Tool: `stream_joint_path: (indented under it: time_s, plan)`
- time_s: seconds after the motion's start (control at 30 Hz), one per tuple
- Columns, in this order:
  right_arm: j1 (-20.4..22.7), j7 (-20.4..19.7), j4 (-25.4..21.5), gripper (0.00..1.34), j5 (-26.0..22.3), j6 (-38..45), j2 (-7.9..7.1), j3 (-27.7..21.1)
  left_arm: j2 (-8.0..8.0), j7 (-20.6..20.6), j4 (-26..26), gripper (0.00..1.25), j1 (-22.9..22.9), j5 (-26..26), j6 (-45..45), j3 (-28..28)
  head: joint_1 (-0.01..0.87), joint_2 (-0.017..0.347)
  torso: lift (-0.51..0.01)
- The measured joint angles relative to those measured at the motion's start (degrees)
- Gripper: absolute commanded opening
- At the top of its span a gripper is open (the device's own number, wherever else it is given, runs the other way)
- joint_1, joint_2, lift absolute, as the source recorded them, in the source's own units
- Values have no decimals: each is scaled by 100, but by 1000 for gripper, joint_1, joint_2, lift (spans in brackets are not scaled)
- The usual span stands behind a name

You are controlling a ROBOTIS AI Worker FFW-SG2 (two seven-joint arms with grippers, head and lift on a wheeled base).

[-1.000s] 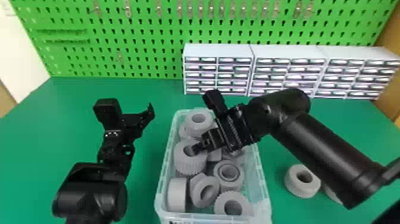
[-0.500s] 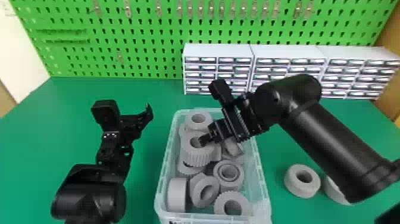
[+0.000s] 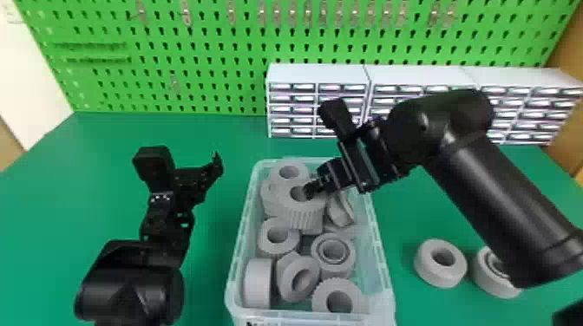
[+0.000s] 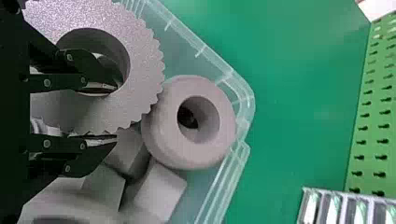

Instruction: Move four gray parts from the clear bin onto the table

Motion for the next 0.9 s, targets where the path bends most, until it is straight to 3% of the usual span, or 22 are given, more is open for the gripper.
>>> stream_joint_path:
  time_s: [0.9]
  plan:
    - [298,0,-761,433,880,746,-104,-1326,2,0,-8,1155,4,2,-15,2,693,72,-52]
